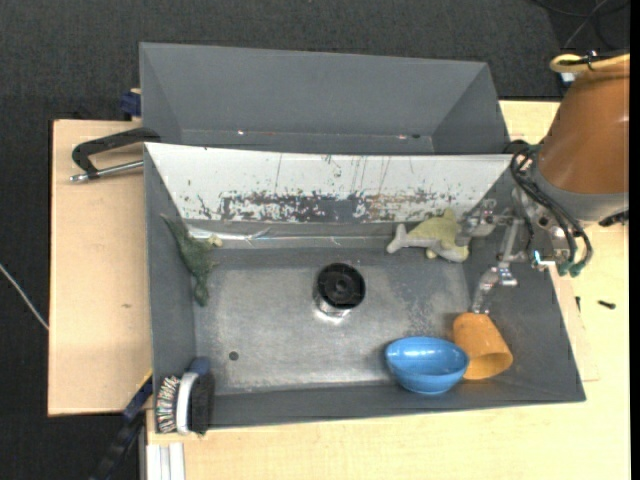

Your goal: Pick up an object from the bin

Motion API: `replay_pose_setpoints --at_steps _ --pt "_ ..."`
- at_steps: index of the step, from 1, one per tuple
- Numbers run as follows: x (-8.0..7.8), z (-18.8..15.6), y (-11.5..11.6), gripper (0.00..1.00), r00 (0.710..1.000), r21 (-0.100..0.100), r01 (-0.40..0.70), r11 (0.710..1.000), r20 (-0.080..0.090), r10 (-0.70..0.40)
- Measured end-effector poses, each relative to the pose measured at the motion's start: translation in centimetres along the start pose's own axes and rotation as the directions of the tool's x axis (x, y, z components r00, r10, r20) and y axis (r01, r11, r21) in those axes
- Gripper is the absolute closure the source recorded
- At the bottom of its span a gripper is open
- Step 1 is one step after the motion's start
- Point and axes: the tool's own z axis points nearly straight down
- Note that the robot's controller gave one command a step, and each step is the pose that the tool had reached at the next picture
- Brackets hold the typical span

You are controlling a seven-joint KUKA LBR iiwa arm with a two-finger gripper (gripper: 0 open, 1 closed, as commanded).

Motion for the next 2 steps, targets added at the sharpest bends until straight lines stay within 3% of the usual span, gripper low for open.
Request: replay_pose_setpoints --at_steps 1,2 --pt "-5.1 10.2 4.9 0.00 0.994 -0.003 -0.113 0.994 0.001 0.113" --pt "-0.7 14.5 11.2 0.00 0.992 -0.001 -0.125 0.992 0.012 0.125"
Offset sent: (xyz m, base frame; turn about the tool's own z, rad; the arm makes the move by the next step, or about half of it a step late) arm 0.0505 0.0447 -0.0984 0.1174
